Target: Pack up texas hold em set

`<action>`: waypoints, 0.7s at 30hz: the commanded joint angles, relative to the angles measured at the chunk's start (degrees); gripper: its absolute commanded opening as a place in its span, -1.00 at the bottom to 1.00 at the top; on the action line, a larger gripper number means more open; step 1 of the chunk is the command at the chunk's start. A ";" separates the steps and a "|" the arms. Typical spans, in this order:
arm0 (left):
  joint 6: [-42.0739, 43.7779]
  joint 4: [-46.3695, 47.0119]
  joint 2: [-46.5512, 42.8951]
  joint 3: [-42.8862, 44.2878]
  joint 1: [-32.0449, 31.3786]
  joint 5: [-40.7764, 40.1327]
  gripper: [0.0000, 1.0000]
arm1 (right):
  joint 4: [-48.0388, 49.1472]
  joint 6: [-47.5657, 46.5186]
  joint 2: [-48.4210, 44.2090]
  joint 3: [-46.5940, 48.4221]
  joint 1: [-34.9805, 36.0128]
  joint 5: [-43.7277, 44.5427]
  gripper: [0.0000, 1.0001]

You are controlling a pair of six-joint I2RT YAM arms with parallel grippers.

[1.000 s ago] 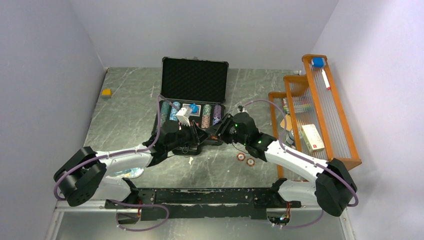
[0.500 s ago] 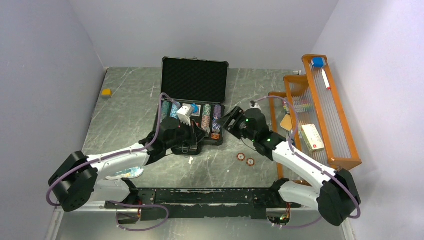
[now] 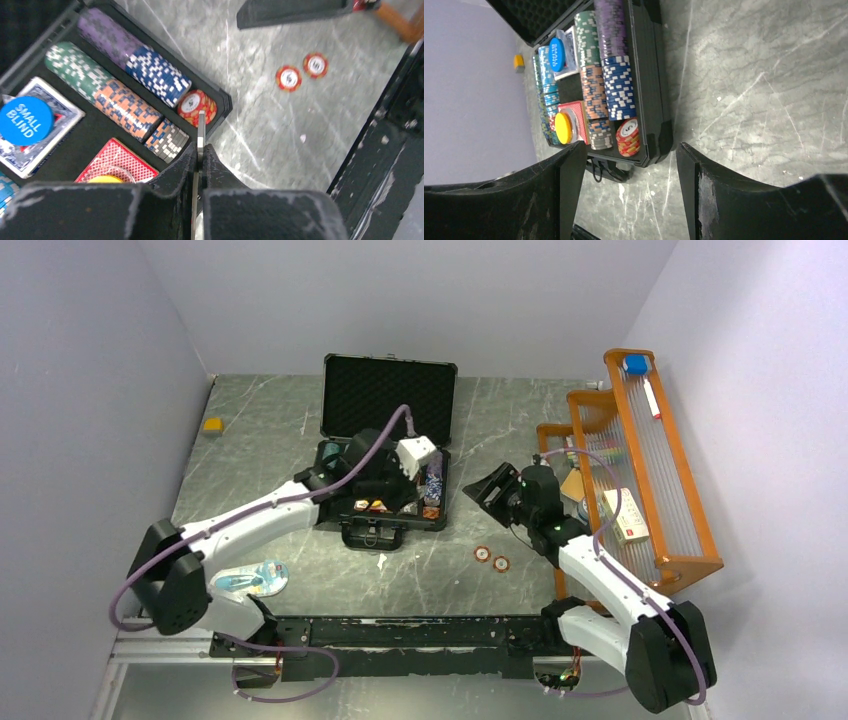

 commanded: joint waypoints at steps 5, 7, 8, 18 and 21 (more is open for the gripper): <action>12.58 -16.59 11.03 8.64 0.07 3.12 -0.86 | 1.18 -1.14 -1.46 -2.19 -3.15 -6.19 0.39; 13.59 -17.79 12.93 9.92 0.07 2.19 -0.86 | 1.04 -1.43 -1.55 -2.27 -3.39 -6.33 0.39; 13.99 -18.29 13.73 10.53 0.07 1.69 -0.86 | 1.04 -1.52 -1.55 -2.29 -3.51 -6.46 0.39; 15.52 -20.14 19.00 13.99 0.04 -7.64 -0.86 | 1.43 -1.54 -0.91 -2.74 -4.00 -7.81 0.38; 15.77 -19.13 19.26 13.81 0.00 -10.33 -0.86 | 1.53 -1.62 -0.79 -2.82 -3.99 -8.23 0.38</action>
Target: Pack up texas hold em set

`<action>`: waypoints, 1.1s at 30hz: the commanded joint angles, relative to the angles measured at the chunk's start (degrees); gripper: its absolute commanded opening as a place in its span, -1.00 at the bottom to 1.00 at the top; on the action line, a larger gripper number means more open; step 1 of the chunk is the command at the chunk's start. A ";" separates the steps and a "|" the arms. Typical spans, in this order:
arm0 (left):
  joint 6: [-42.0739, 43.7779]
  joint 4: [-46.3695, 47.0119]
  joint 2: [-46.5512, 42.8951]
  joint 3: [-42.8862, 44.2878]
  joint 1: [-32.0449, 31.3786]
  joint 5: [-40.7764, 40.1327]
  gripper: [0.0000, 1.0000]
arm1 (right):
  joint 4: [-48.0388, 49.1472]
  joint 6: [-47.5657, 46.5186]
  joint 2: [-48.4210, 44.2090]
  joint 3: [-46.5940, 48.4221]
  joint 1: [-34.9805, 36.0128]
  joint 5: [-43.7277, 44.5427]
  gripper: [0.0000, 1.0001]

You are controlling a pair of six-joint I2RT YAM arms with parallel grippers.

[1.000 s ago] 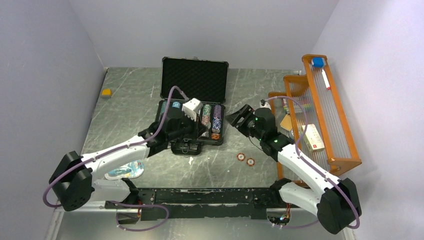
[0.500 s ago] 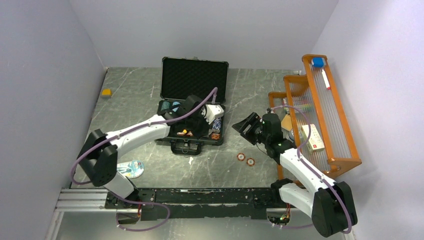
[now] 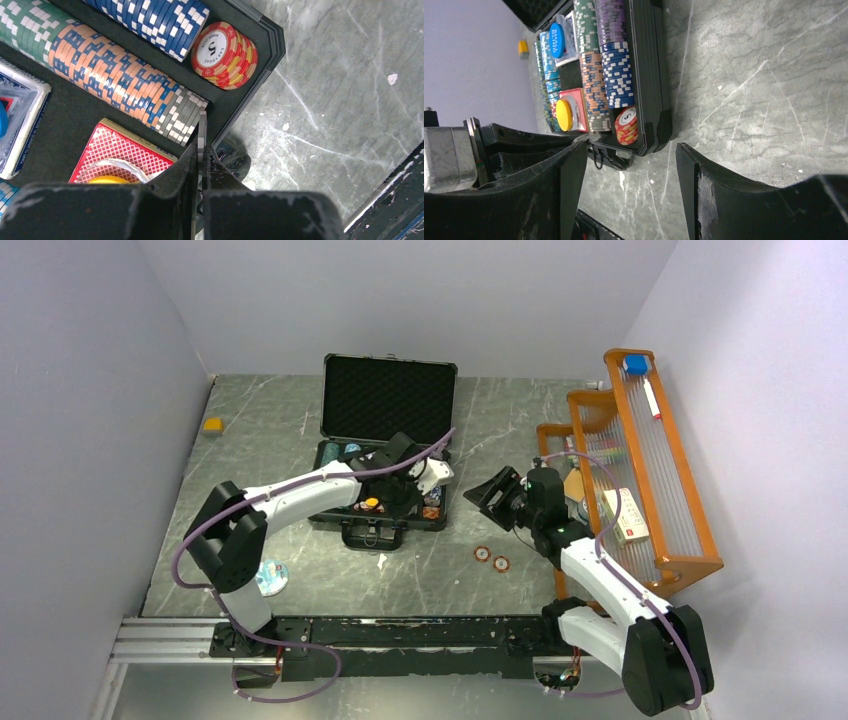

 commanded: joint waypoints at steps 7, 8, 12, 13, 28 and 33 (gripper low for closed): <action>2.94 2.30 1.28 0.17 -0.10 -11.88 -0.55 | 0.82 -1.17 -0.23 -0.59 -1.04 -1.56 0.38; 3.14 2.65 1.28 0.08 -0.13 -12.08 -0.50 | 0.82 -1.21 -0.24 -0.59 -1.08 -1.56 0.38; 4.13 4.50 1.19 -0.13 -0.46 -11.93 -0.41 | 0.54 -1.52 -0.25 -0.46 -1.31 -1.65 0.38; 4.40 4.87 1.19 -0.14 -0.56 -11.89 -0.42 | 0.48 -1.55 -0.21 -0.42 -1.34 -1.71 0.38; -0.99 10.10 1.15 -4.52 -2.12 -12.99 -0.34 | -0.51 -2.36 -0.54 -0.52 -2.05 -1.97 0.38; -3.38 12.06 1.60 -5.10 -2.30 -17.49 -0.27 | -0.55 -2.44 -0.51 -0.53 -2.14 -2.09 0.38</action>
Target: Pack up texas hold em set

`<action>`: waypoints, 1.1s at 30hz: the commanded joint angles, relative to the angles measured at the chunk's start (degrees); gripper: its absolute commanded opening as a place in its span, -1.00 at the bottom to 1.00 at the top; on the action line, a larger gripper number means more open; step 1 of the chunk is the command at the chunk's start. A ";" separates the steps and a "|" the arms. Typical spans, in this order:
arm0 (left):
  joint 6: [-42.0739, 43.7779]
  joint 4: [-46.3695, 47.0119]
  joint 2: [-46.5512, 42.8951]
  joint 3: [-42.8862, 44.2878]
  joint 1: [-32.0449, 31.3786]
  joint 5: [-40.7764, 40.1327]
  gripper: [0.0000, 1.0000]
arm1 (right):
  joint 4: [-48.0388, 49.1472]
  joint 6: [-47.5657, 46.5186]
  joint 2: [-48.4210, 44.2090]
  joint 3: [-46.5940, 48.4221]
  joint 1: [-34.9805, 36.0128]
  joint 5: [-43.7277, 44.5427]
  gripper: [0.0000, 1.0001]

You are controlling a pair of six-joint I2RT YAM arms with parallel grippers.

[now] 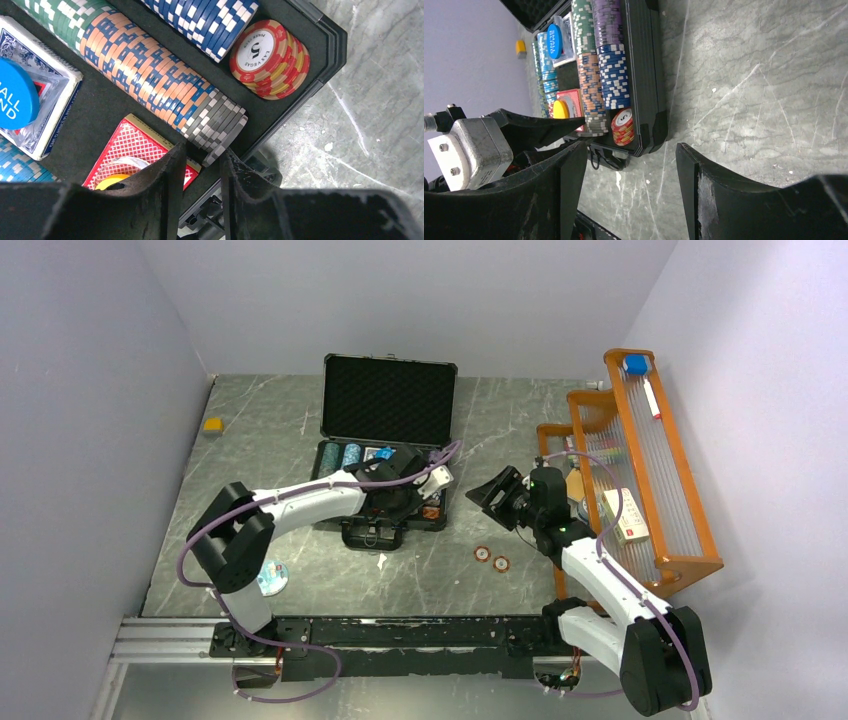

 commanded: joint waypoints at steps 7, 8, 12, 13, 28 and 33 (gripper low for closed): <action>-3.39 6.35 -0.82 -1.91 -0.25 -5.50 -0.07 | -0.63 -1.15 -0.85 -0.59 -0.70 -0.81 0.38; -3.35 6.08 -1.33 -2.08 -0.25 -4.36 0.00 | -0.73 -1.25 -0.94 -0.51 -0.72 -0.86 0.38; -3.43 5.89 -4.56 -3.01 -0.25 -0.36 0.16 | -1.27 -2.23 -0.88 -0.27 -0.72 -0.65 0.38; -3.44 5.91 -5.30 -3.25 -0.25 0.56 0.18 | -1.46 -2.50 -0.85 -0.18 -0.72 -0.49 0.38; -10.87 10.83 -13.76 -4.58 -0.16 -3.11 0.19 | -11.01 -10.47 -0.38 3.58 -0.71 6.52 0.38; -16.46 17.73 -22.23 -8.50 -0.17 -3.91 0.33 | -18.22 -15.83 1.20 7.42 -0.12 14.03 0.36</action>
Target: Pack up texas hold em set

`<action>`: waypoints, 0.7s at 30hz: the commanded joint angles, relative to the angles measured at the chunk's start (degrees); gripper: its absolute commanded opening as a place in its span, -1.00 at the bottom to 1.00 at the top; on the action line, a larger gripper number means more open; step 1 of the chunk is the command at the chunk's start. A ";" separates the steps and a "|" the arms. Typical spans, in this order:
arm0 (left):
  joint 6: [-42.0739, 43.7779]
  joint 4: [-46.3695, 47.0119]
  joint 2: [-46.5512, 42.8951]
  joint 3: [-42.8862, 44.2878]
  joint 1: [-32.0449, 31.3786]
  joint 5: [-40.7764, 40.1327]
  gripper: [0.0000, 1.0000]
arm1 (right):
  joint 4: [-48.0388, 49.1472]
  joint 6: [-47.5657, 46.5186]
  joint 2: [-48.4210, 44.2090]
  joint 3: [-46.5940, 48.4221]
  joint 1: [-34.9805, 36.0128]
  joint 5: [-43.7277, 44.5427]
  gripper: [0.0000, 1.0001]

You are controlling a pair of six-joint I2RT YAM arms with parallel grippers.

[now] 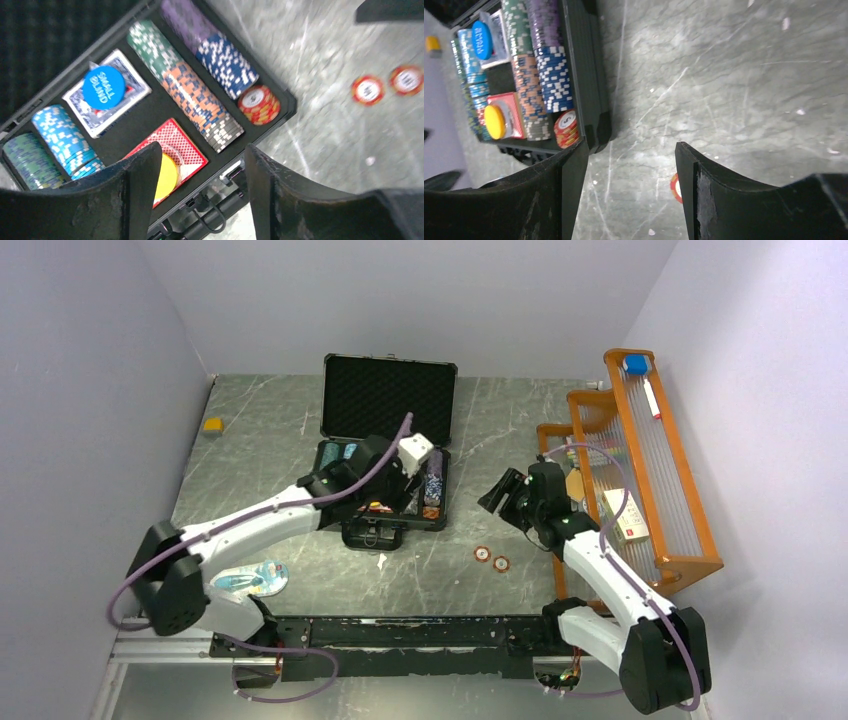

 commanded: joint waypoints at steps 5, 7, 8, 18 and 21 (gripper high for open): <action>-9.35 14.29 -14.79 -7.04 0.14 -2.88 0.58 | -11.78 -6.45 4.30 6.48 6.69 16.81 0.37; -10.10 15.40 -17.55 -8.53 0.19 -3.49 0.62 | -14.47 -4.83 6.21 7.95 11.47 23.30 0.39; -10.44 15.73 -18.68 -9.22 0.19 -3.69 0.62 | -15.92 -3.66 7.24 8.59 14.43 26.02 0.40; -10.67 14.53 -24.66 -12.64 0.18 -4.12 0.64 | -19.67 -3.26 16.00 10.27 21.81 23.39 0.45; -11.32 13.92 -25.34 -12.55 0.19 -5.32 0.64 | -20.26 -3.98 18.61 10.84 22.09 20.63 0.44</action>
